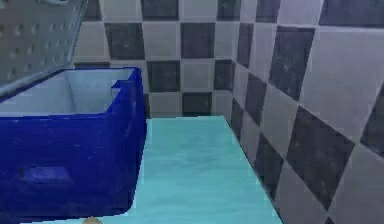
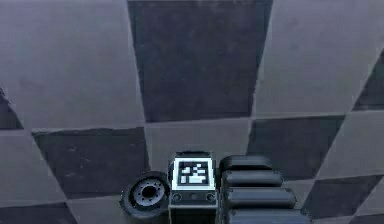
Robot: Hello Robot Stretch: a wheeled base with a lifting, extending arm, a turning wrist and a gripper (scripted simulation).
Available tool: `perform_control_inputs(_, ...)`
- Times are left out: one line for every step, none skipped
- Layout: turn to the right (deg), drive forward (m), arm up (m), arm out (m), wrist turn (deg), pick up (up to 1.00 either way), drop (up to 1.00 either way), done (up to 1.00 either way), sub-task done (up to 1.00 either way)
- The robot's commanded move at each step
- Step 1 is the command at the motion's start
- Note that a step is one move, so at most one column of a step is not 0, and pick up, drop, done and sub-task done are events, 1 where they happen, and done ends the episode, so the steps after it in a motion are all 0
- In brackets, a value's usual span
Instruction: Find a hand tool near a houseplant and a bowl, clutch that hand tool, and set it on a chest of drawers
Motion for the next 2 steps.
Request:
perform_control_inputs(-45.0,0.00,0.00,0.00,0.0,0.00,0.00,0.00,0.00)
perform_control_inputs(-18.0,0.00,0.00,0.00,0.0,0.00,0.00,0.00,0.00)
